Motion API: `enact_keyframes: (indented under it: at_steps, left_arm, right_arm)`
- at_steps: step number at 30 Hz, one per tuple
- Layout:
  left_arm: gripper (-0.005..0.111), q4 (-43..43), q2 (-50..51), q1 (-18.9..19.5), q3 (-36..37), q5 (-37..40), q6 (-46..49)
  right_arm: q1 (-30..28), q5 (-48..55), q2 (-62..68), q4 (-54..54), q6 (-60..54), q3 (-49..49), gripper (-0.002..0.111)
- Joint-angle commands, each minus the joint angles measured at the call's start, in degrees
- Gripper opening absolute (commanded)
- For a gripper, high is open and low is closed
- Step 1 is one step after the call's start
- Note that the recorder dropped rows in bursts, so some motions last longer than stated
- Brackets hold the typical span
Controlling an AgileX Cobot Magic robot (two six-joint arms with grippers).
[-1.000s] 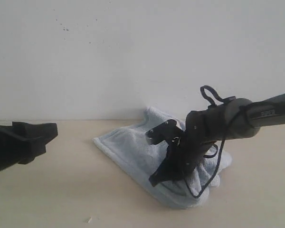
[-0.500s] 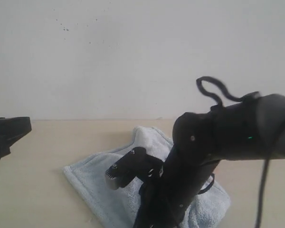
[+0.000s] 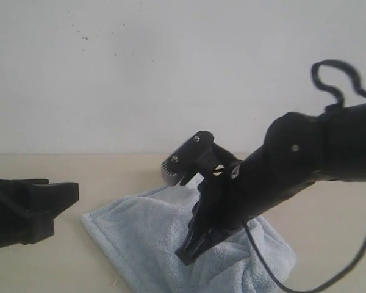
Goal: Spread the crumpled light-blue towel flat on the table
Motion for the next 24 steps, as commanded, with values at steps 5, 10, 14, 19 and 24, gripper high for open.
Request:
enact_keyframes:
  at_steps: [5, 10, 14, 19, 24]
  left_arm:
    - [0.050, 0.45, 4.69, -0.37, 0.32, -2.16, -0.32]
    - [0.050, 0.71, 5.03, -0.37, 0.32, -2.42, 0.13]
    - [0.050, 0.71, 5.03, -0.37, 0.32, -2.50, 0.13]
    - [0.050, 0.71, 5.03, -0.37, 0.32, -2.45, 0.26]
    - [0.050, 0.71, 5.03, -0.37, 0.32, -2.54, 0.74]
  right_arm:
    - [-0.62, -4.74, 18.49, 0.14, -1.02, -15.75, 0.000]
    - [-1.65, -4.59, 27.38, 0.53, 1.08, -25.14, 0.000]
    - [-2.11, -1.13, 32.56, 0.53, 2.33, -30.15, 0.000]
    - [-1.82, 6.34, 35.51, 1.86, 2.33, -32.17, 0.000]
    - [-0.04, 18.08, 35.44, 8.30, -5.54, -32.05, 0.000]
